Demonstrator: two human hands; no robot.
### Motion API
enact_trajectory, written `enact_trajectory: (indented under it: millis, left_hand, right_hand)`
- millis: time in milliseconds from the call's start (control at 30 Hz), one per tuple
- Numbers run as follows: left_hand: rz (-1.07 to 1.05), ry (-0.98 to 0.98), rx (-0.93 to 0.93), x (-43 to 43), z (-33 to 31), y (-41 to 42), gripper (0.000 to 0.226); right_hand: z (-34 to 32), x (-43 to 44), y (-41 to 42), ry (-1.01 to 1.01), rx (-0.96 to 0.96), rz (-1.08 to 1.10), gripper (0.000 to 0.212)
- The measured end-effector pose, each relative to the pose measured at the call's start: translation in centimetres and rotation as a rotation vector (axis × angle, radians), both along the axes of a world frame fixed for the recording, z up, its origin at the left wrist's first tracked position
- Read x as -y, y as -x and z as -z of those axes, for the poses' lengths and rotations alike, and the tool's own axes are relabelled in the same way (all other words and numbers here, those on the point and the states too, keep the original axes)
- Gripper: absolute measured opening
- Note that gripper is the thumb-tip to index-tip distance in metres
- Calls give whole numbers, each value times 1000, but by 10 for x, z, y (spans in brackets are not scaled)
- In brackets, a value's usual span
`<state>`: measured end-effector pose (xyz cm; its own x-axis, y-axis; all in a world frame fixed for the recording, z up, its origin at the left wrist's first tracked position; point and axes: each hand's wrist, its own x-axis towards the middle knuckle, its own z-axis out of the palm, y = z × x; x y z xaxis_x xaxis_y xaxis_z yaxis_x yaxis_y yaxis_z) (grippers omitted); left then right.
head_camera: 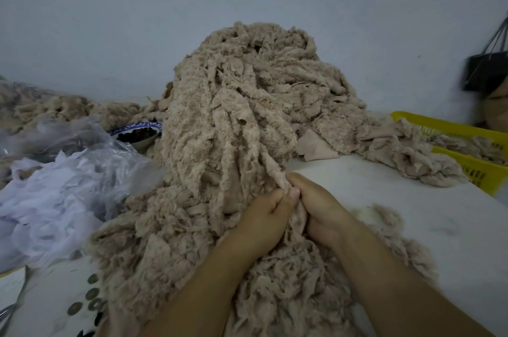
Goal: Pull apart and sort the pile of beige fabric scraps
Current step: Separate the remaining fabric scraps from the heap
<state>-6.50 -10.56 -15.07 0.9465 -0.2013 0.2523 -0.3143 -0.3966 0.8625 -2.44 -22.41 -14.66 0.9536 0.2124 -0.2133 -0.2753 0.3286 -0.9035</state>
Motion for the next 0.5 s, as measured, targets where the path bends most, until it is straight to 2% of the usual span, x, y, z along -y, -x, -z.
enact_trajectory:
  millis: [100, 233, 367, 433, 500]
  left_hand:
    - [-6, -142, 90, 1, 0, -2, 45]
    - [-64, -153, 240, 3, 2, -3, 41]
    - [-266, 97, 120, -6, 1, -8, 41]
    - [-281, 229, -2, -9, -1, -9, 36]
    - [-266, 477, -173, -12, -5, -10, 39]
  right_hand:
    - [3, -2, -5, 69, 53, 133, 21]
    - [2, 0, -6, 88, 44, 191, 25]
    - [-2, -1, -1, 71, 214, 190, 15]
    - [-2, -3, 4, 141, 319, 122, 16]
    - [-1, -4, 7, 283, 420, 49, 26]
